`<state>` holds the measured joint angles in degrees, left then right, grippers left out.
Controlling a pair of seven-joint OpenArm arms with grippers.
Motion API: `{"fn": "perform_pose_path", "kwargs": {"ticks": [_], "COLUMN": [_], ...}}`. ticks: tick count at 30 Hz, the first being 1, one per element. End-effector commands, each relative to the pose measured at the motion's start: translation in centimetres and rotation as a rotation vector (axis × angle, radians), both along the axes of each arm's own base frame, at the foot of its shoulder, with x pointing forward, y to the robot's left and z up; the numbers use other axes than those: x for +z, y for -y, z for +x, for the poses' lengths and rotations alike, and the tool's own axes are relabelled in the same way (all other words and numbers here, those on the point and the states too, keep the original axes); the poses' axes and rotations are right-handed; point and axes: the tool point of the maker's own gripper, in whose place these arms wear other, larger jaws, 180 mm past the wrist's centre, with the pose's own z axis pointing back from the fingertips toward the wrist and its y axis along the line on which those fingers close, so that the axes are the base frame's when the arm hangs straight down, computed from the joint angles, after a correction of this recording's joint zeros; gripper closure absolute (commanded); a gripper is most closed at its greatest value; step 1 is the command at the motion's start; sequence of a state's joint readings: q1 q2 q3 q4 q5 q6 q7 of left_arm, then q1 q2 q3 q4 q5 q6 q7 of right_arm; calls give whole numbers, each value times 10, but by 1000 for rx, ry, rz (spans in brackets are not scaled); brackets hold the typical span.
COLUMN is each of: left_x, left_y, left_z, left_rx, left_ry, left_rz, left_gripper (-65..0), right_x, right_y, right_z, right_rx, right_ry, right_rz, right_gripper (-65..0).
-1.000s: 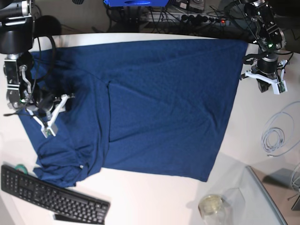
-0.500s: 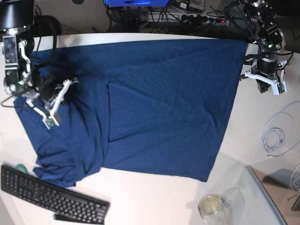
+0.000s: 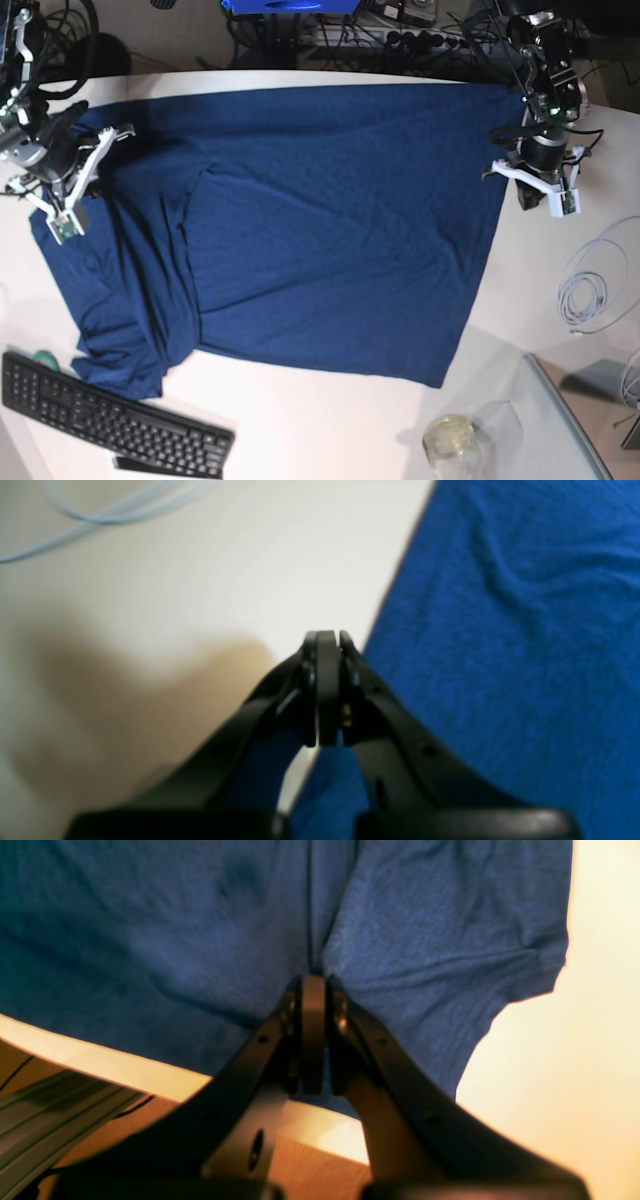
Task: Layout the t-shirt on the table in an organized manner, then fold the t-shirt properly
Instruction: 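Pull the shirt edges apart with both grippers to smooth it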
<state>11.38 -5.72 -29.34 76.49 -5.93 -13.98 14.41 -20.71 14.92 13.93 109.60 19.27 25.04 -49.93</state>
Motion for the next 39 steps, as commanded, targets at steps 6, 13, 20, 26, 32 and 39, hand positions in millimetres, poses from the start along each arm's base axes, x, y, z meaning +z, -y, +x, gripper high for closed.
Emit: {"fn": "perform_pose_path", "kwargs": {"ticks": [6,13,20,26,32,39], "left_x": [-7,-11,-19,-13,-9,-6], "left_y": [13,30,40,40,35,35], "left_z": [32,60,72,80,84,89], "left_rx": [-24,-61,-93,-94,-95,-95], "left_ry": [22,25,1,19,26,35], "left_rz": [-36,-67,-82,-80,-70,-69], "left_gripper": [0,0,0,0,0,0], "right_x": [5,-7,-19,-23,-33,-42], "right_y": [16,24,18,39,38,38], "right_z": [-23,-53,-82,-109,-118,-130], "right_rx": [-49,-115,-134,-207,-213,-220], "right_ry": [-23,-82,-149,-202,-242,-282], "right_rz": [-28,-17,3,-24,-13,-8], "right_gripper": [-2,0,-2,-3,-3,-3]}}
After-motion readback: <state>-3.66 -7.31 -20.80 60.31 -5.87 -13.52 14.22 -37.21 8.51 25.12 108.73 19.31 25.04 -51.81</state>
